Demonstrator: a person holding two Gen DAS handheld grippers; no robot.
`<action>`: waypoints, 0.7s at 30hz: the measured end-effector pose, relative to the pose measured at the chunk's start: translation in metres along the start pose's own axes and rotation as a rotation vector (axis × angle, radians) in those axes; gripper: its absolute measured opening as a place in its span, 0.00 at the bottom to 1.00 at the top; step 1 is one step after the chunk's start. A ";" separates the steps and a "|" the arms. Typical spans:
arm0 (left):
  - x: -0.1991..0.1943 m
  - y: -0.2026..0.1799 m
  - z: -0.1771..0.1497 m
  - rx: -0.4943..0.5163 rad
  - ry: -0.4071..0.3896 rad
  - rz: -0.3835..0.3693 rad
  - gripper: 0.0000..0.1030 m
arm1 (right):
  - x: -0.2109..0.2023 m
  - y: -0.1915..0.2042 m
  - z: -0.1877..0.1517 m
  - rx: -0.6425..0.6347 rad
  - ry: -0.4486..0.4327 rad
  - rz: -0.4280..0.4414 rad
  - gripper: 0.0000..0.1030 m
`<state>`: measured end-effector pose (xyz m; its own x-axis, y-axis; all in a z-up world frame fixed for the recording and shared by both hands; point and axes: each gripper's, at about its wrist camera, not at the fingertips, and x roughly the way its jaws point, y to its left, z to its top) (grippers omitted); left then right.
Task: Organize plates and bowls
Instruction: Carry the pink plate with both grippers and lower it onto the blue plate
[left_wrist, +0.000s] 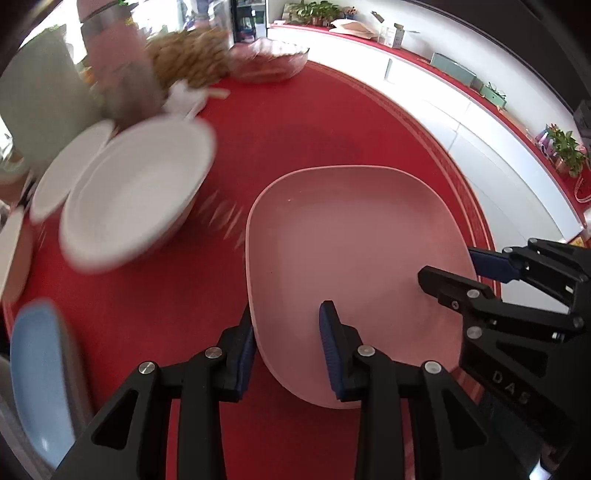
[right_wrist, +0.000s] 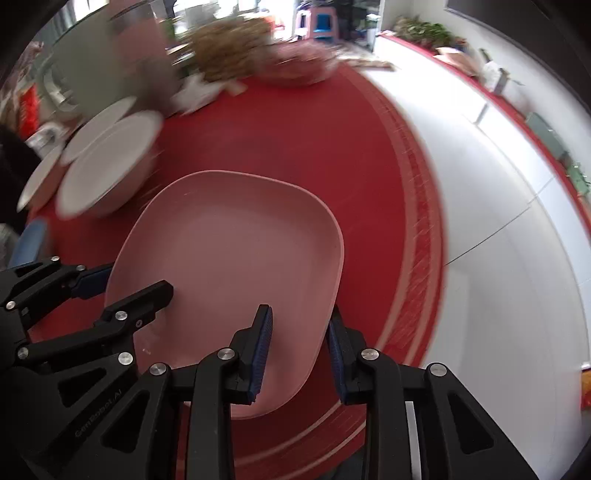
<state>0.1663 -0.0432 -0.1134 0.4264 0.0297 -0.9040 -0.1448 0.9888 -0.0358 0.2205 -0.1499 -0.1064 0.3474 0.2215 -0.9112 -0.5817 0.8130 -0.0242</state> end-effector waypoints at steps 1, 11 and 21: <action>-0.005 0.005 -0.011 -0.002 0.010 -0.008 0.35 | -0.003 0.009 -0.009 0.007 0.015 0.031 0.39; -0.019 0.027 -0.023 -0.025 -0.038 0.066 0.63 | -0.007 0.028 -0.026 0.154 0.007 -0.002 0.43; -0.007 0.041 -0.025 -0.098 -0.061 0.058 0.63 | -0.007 0.041 -0.035 0.123 -0.073 -0.062 0.53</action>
<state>0.1348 -0.0065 -0.1191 0.4675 0.0977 -0.8786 -0.2555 0.9664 -0.0286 0.1684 -0.1372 -0.1151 0.4349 0.2038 -0.8771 -0.4645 0.8853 -0.0246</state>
